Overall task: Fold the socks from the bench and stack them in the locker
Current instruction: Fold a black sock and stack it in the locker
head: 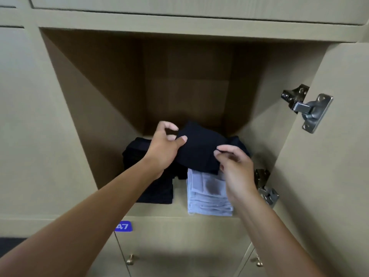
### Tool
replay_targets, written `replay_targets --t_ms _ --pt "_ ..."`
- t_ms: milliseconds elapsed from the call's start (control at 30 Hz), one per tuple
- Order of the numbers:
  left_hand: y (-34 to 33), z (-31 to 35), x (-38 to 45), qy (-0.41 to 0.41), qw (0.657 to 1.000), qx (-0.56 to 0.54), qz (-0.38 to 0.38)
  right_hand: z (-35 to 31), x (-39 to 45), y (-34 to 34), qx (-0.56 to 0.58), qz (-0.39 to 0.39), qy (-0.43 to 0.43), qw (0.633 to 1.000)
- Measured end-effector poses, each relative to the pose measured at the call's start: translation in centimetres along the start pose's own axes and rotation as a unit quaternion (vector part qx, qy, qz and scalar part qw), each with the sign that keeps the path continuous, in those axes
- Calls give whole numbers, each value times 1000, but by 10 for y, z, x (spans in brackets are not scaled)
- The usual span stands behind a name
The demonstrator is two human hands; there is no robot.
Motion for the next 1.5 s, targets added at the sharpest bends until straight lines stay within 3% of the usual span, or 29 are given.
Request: replay_targets --t_ms 167,367,633,767,867,1100,1233,1333,1400,1500 --pt "-14 8 30 -69 990 110 -62 -11 39 -5 -55 67 72 994" --pt "-39 16 55 -32 990 42 -129 -19 75 5 -198 75 106 972" --pt "-74 -2 81 12 992 53 -115 -2 94 18 -294 159 190 923" --pt "-84 -12 91 23 992 60 -108 4 92 17 -296 172 203 917" --pt "-88 -17 97 25 990 82 -108 7 94 18 -328 152 197 911" --pt "-98 -24 103 3 967 218 -130 21 93 21 -500 10 100 860" --pt "-101 -23 107 -12 957 270 -110 24 93 26 -548 -16 122 827" --pt "-102 -19 106 -44 930 343 -122 26 93 27 -591 -42 124 796" --pt "-99 -15 104 -72 906 394 -134 27 92 26 -594 -56 110 795" --pt "-89 -7 95 -108 888 429 -124 24 89 26 -556 -38 113 823"
Point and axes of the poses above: each hand's wrist, its own x-axis towards the middle knuckle, its own y-axis out of the back of the hand, z = x × y, the point moved 1 cm from there along x, towards the middle knuckle, and after that the axes turned 1 degree about -y, right-handed, at the moved point
